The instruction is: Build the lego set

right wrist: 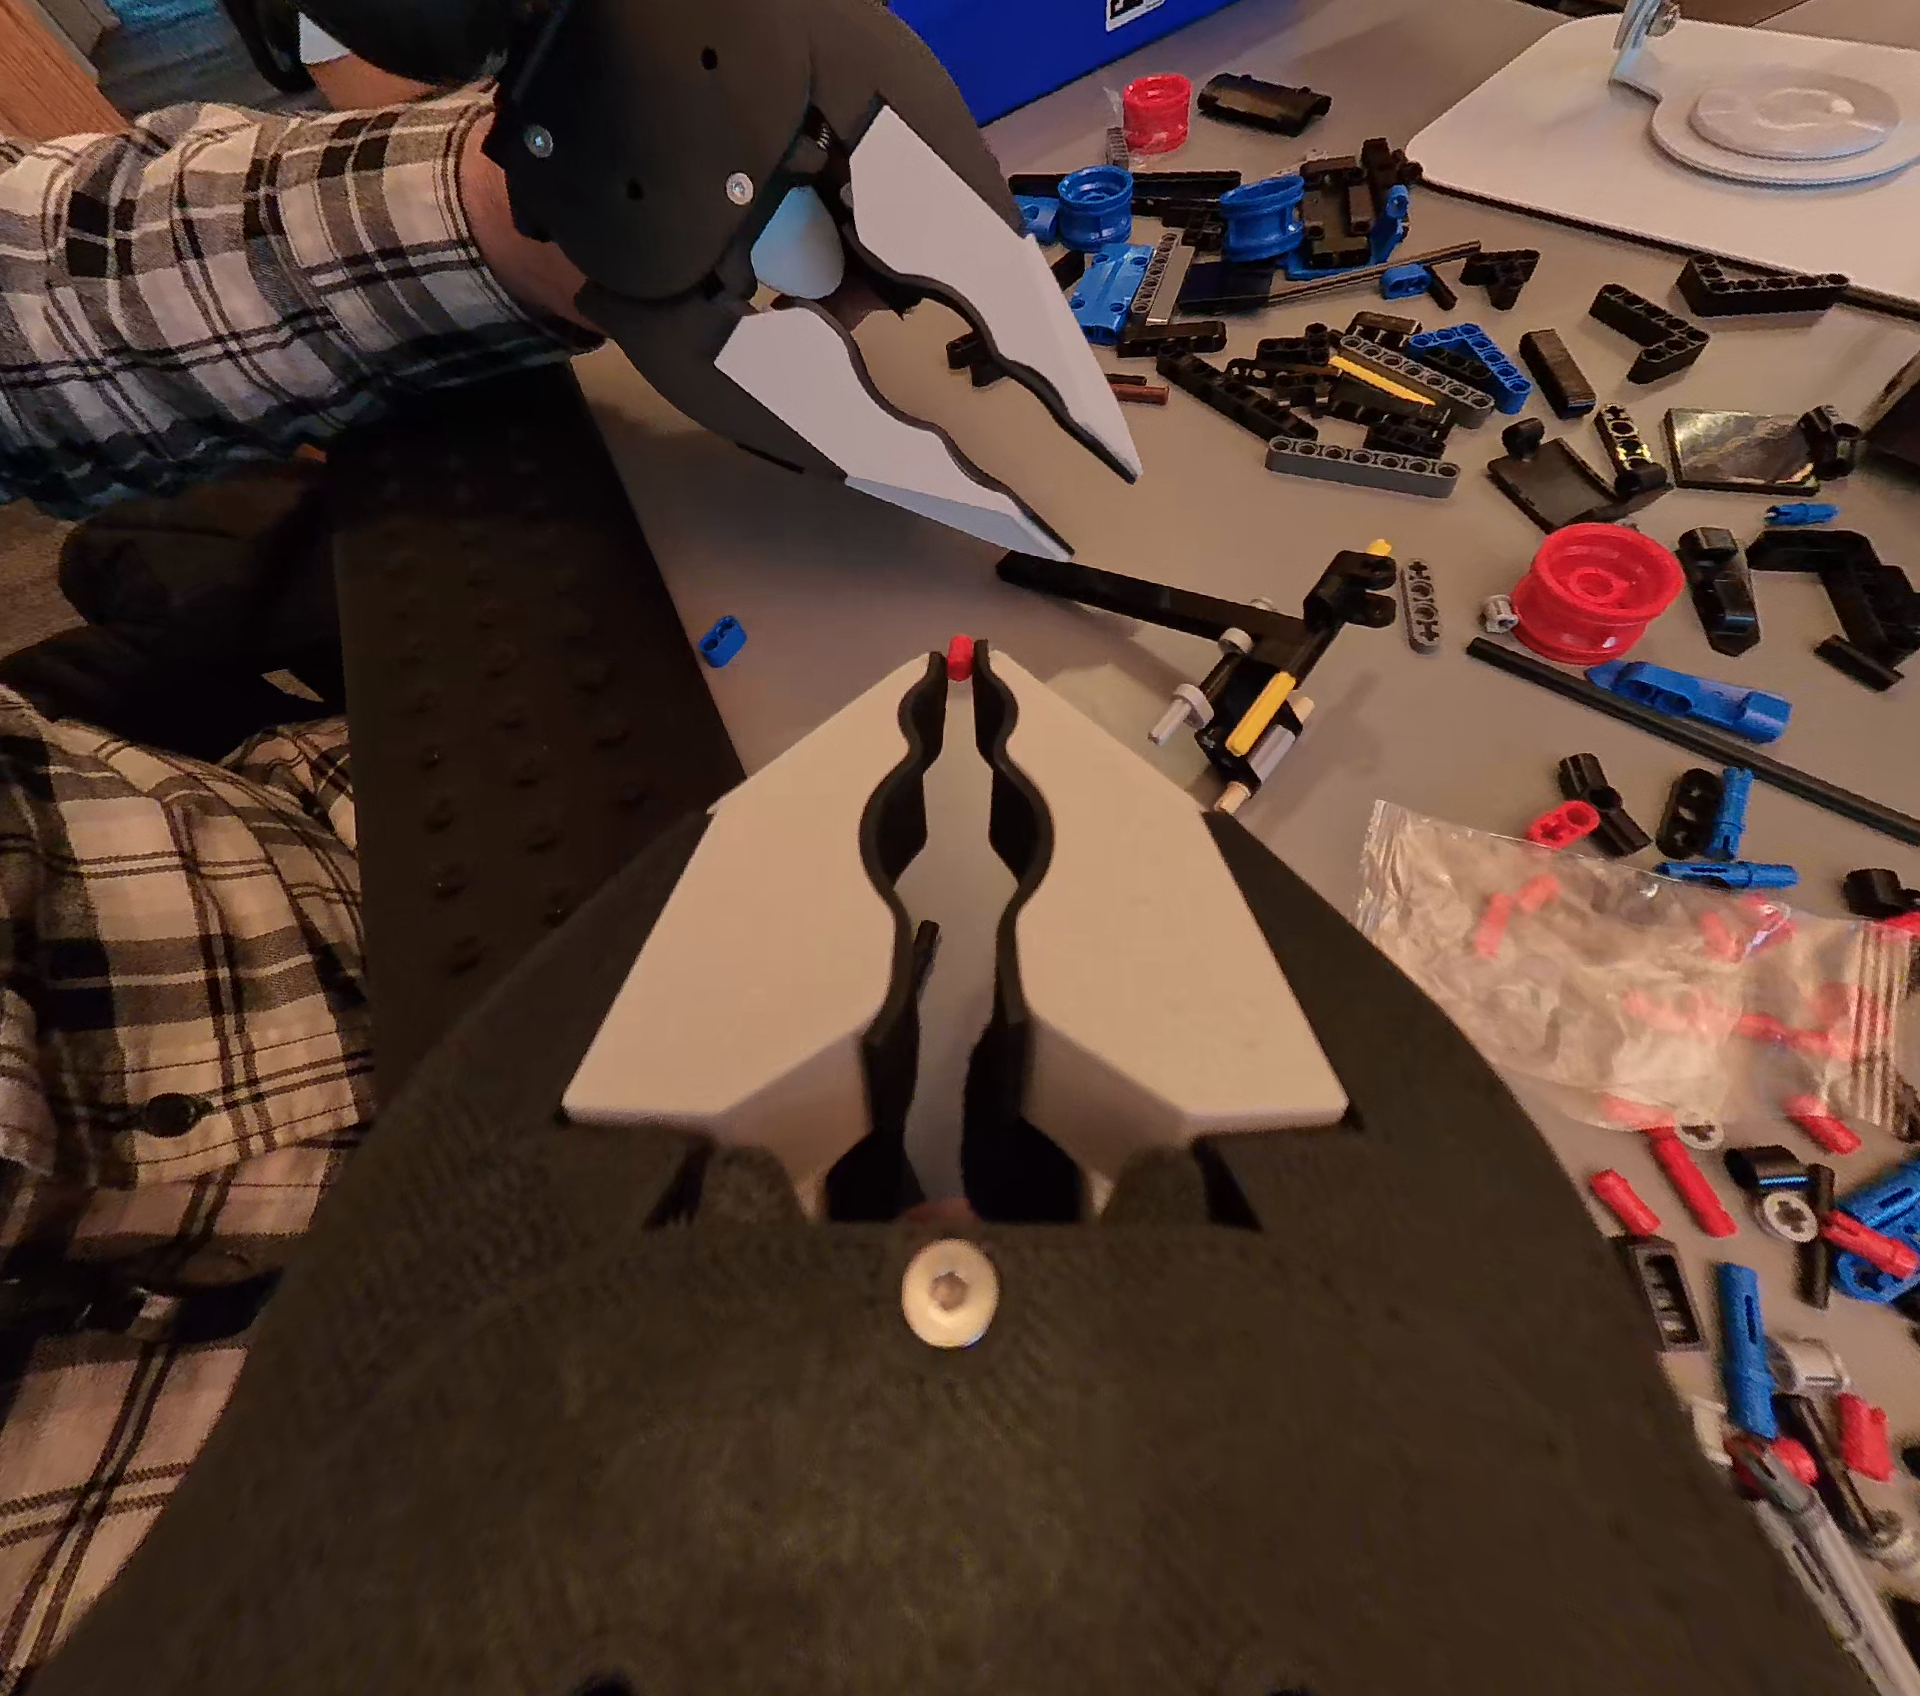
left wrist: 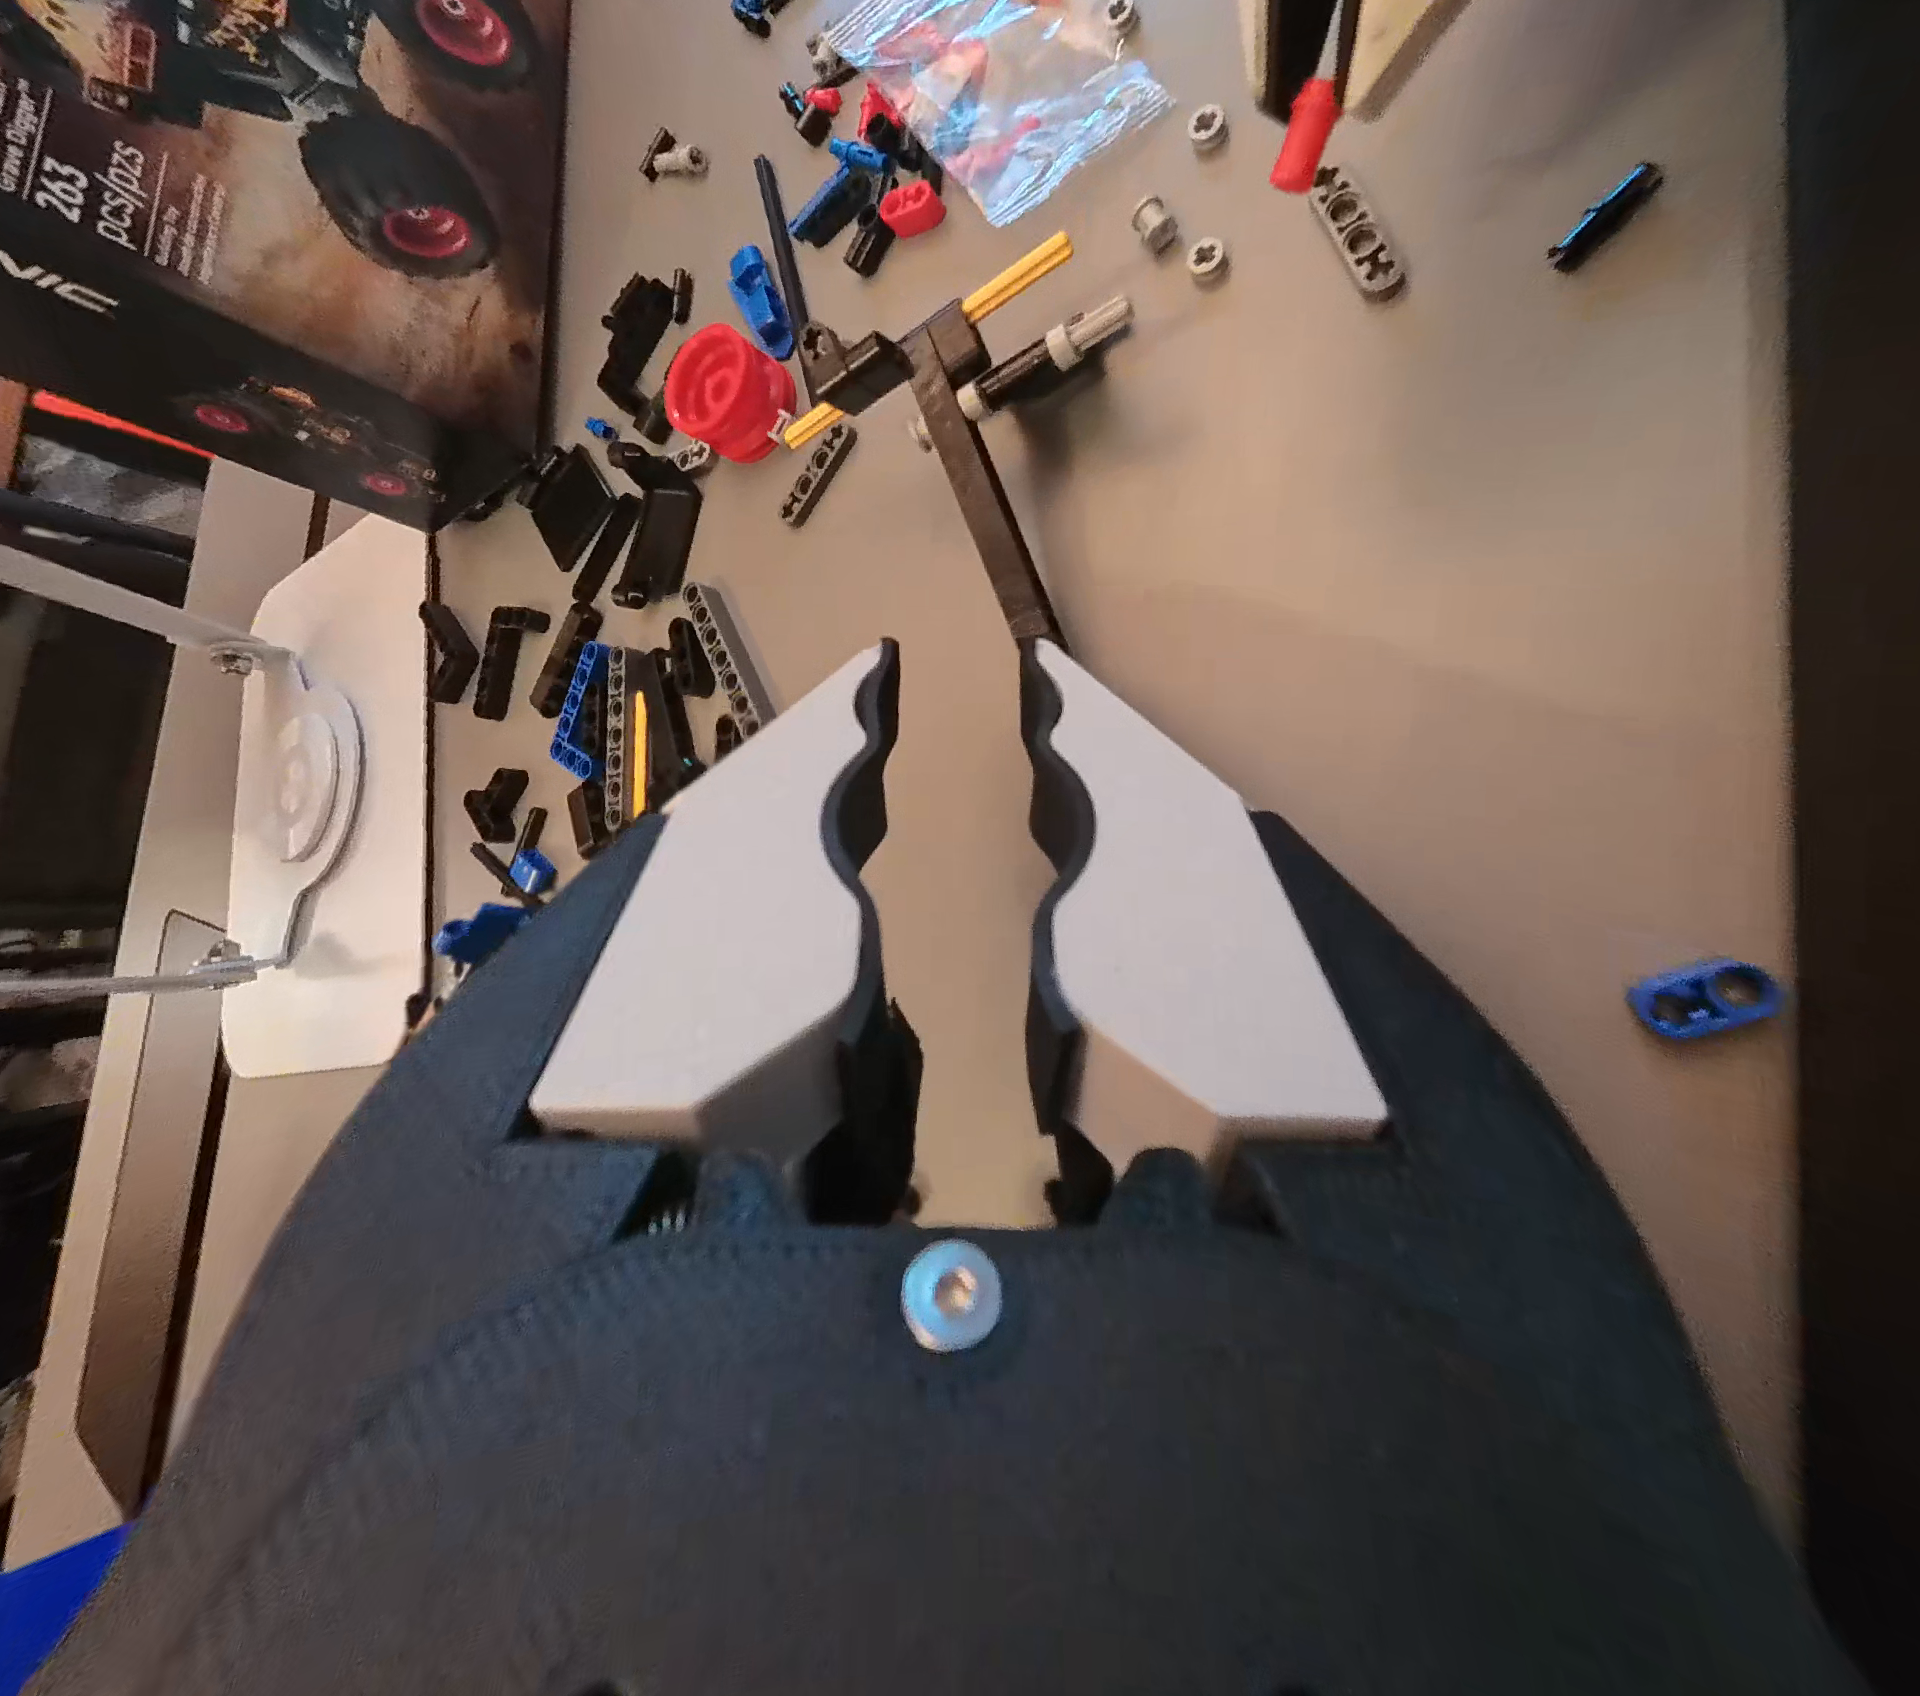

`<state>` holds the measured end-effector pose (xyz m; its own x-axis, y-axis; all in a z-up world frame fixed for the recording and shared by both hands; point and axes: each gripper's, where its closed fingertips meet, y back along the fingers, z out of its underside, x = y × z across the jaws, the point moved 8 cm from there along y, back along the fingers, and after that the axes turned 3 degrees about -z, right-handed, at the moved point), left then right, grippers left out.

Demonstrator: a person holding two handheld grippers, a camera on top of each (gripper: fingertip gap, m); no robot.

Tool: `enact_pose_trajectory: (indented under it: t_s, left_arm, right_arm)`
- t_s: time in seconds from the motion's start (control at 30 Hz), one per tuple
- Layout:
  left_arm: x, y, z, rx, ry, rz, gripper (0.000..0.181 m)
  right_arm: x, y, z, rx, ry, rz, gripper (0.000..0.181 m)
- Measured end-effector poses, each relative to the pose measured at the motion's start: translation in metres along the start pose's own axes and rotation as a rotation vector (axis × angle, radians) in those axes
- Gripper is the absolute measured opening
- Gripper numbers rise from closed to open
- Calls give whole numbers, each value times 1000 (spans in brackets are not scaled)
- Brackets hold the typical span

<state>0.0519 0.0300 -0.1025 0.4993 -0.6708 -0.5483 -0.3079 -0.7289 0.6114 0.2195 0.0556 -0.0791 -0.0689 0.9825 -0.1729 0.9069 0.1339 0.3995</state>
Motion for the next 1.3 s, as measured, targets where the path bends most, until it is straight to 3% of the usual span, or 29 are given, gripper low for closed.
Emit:
enact_pose_trajectory:
  t_s: [0.9,1.13,1.3]
  left_arm:
    - [-4,-9,-8,10,4,-26,20]
    - [-3,-11,-4,7,190,177,31]
    - [2,-22,3,-37,268,268,8]
  right_arm:
    - [0,1,0,11,4,25,4]
    - [-2,-10,2,-73,89,156,4]
    - [-3,-19,-2,-81,156,230,4]
